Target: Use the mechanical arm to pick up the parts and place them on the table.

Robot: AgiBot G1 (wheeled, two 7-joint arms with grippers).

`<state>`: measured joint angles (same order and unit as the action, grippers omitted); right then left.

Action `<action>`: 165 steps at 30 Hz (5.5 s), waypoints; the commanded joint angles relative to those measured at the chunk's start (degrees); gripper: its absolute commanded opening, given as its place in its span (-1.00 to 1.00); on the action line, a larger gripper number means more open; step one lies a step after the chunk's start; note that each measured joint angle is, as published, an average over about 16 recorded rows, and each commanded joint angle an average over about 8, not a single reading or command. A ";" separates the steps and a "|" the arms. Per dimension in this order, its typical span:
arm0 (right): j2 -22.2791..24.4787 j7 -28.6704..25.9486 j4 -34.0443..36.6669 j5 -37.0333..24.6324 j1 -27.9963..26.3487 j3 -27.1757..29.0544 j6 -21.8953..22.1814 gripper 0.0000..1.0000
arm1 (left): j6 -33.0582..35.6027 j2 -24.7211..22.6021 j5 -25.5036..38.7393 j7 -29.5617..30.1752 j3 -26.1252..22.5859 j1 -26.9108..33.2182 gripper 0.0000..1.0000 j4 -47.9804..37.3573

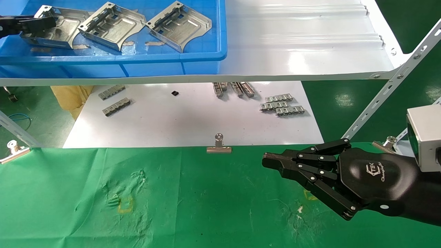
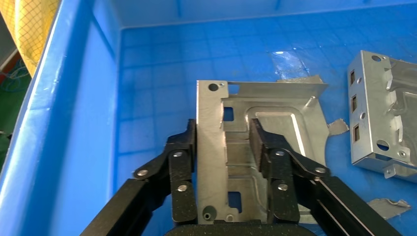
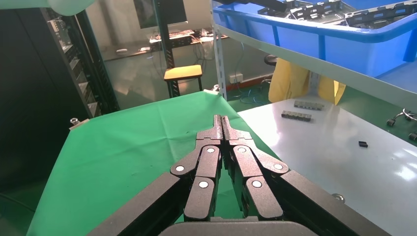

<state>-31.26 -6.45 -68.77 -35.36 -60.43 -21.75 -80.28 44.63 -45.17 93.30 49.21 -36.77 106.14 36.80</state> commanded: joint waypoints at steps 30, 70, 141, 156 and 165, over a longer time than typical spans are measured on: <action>0.00 0.00 0.00 0.00 0.00 0.00 0.00 -1.00 | 5.86 6.12 -18.77 -9.33 9.42 -6.37 -1.00 16.32; 0.00 0.00 0.00 0.00 0.00 0.00 0.00 -1.00 | 38.72 11.60 -25.10 -64.02 1.21 -24.36 -1.00 20.98; 0.00 0.00 0.00 0.00 0.00 0.00 0.00 1.00 | 42.03 10.02 -40.83 -58.27 5.17 -29.19 1.00 16.46; 0.00 0.00 0.00 0.00 0.00 0.00 0.00 1.00 | 41.86 10.14 -43.52 -53.44 9.03 -33.02 1.00 21.69; 0.00 0.00 0.00 0.00 0.00 0.00 0.00 1.00 | 41.70 10.14 -45.14 -50.36 11.43 -35.39 1.00 24.78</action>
<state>-31.26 -6.45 -68.77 -35.36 -60.43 -21.75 -80.28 86.33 -35.02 48.16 -1.17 -25.34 70.75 61.58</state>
